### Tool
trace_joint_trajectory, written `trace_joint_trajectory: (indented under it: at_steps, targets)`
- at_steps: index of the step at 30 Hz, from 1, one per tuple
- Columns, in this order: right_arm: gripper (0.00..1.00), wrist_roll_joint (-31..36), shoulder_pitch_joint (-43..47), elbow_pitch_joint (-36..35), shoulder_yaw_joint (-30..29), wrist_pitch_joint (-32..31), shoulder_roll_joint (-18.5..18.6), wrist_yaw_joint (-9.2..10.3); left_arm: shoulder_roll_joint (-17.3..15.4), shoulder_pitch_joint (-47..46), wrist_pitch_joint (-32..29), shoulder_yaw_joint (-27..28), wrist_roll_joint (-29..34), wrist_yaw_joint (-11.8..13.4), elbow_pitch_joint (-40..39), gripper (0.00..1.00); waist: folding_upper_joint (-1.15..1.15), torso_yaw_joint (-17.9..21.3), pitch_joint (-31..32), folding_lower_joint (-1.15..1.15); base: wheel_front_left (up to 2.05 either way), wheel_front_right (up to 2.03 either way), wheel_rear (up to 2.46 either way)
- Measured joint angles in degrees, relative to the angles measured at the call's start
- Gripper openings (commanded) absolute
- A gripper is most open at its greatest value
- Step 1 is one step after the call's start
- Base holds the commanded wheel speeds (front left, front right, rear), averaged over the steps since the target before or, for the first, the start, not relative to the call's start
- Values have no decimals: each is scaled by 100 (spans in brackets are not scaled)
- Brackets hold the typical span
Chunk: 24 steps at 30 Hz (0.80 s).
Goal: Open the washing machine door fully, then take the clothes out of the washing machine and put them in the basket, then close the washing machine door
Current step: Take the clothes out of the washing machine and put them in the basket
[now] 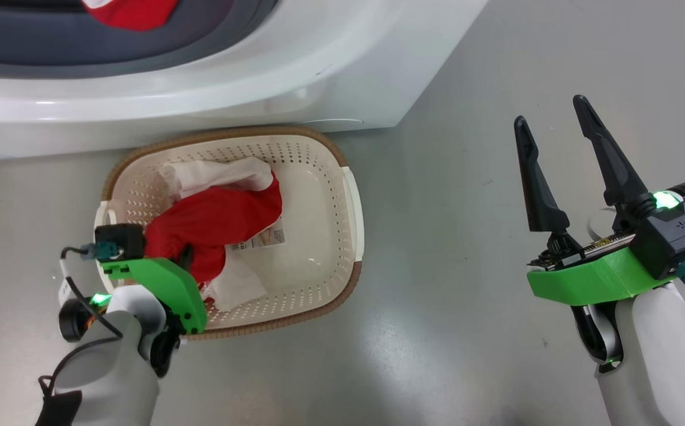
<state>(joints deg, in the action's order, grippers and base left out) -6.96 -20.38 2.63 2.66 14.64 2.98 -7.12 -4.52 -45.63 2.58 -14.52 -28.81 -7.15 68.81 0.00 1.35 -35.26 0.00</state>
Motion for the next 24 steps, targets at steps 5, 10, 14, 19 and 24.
trace_joint_trajectory:
  at_steps: [5, 10, 14, 19, 24]
  targets:
    - [100, -3, -1, 0, 5, 0, 1, 0, -31, -129, -105, -138, -166, -1, 138, 0, 0, 111, -65, 0, 0, 0, 0]
    - [100, -26, -3, 2, 14, 0, 2, 0, -159, -135, -27, -241, -201, 0, 292, 100, 0, 232, -111, 0, 0, 0, 0]
    - [100, -54, -5, 19, 10, 0, 2, 0, -224, -149, 176, -275, -193, 16, 388, 100, 0, 297, -99, 0, 0, 0, 0]
    - [100, -70, -5, 82, -11, 0, 2, 0, -178, -151, 656, -276, -197, 14, 392, 100, 0, 297, 42, 0, 0, 0, 0]
    - [100, -86, 2, 126, -12, 0, 2, 0, -166, -148, 949, -315, -197, 11, 390, 100, 0, 268, 219, 0, 0, 0, 0]
